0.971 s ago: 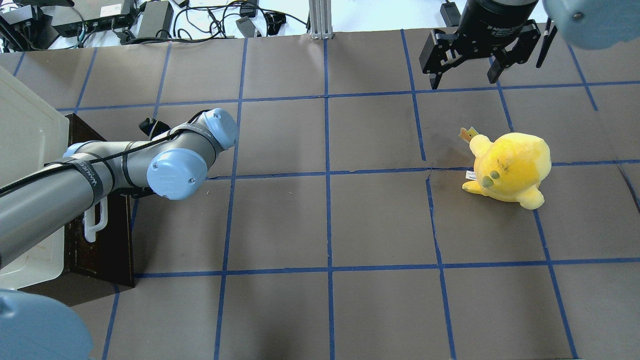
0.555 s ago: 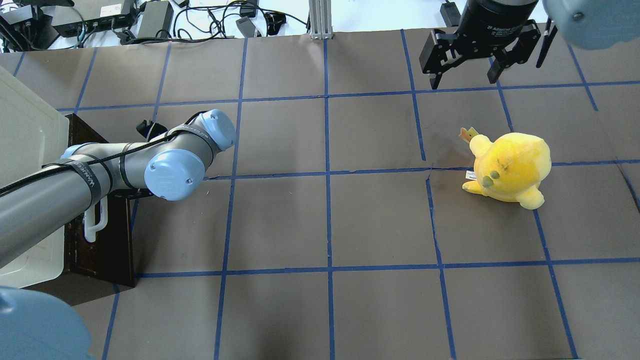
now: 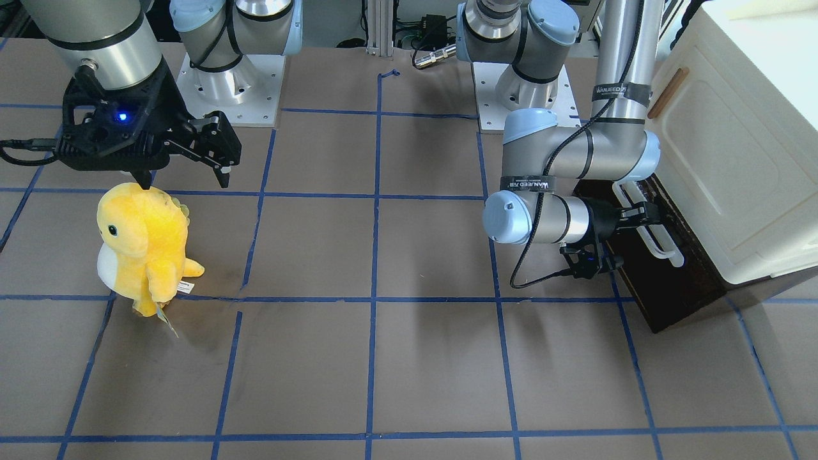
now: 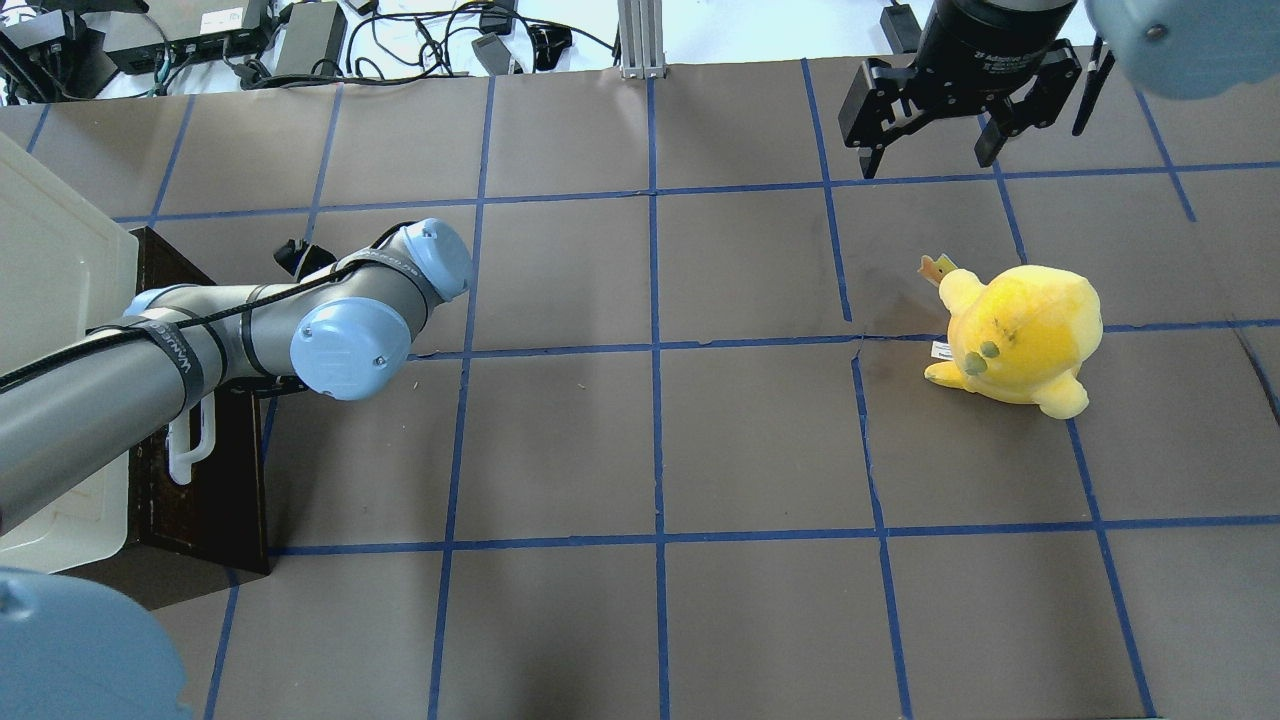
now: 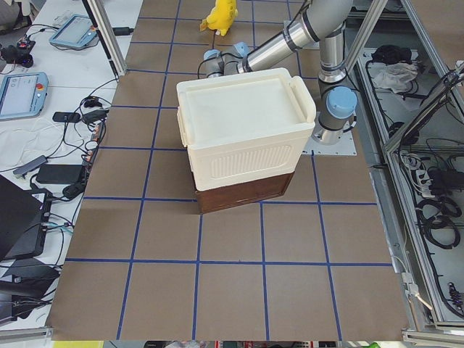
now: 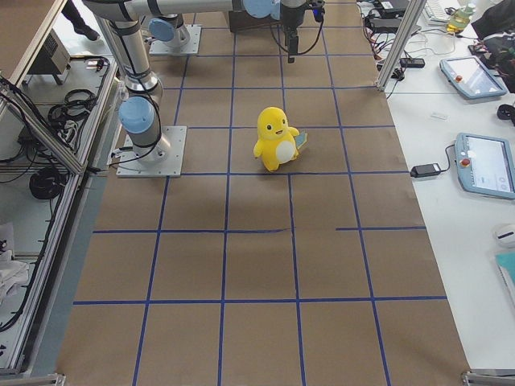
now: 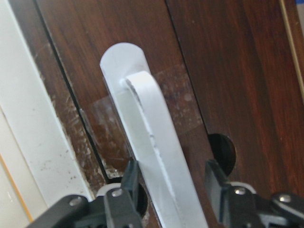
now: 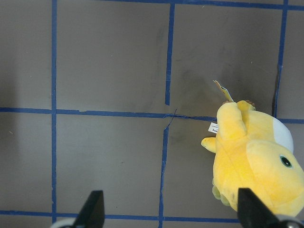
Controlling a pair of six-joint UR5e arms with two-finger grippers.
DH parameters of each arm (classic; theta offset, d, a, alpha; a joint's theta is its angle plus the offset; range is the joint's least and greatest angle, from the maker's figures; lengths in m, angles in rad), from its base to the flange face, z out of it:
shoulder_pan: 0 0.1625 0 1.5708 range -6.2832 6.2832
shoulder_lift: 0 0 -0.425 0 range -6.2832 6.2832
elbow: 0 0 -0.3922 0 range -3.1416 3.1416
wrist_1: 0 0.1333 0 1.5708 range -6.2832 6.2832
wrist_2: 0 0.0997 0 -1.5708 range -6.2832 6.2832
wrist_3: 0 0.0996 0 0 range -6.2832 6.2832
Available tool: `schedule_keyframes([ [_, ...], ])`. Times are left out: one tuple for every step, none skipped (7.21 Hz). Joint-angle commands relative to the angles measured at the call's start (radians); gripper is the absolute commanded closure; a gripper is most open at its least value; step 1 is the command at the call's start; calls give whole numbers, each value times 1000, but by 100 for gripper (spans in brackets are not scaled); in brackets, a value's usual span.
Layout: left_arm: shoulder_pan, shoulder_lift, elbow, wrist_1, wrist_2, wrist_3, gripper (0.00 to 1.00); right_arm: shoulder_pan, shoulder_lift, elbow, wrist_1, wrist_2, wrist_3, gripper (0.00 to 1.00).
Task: Pull drawer sideways
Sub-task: 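Close the left gripper on the white drawer handle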
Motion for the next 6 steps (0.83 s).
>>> schedule_keyframes([
  [-8,3,3,-2,1,7,44,0,0,0,0,0,0,0],
  [-8,1,0,-2,1,5,45,0,0,0,0,0,0,0],
  [-7,3,-1,-2,1,5,48,0,0,0,0,0,0,0],
  [-7,3,-3,-2,1,4,51,0,0,0,0,0,-2,0],
  [-8,3,-3,-2,1,2,54,0,0,0,0,0,0,0],
  [-7,1,-3,-2,-1,1,55,0,0,0,0,0,0,0],
])
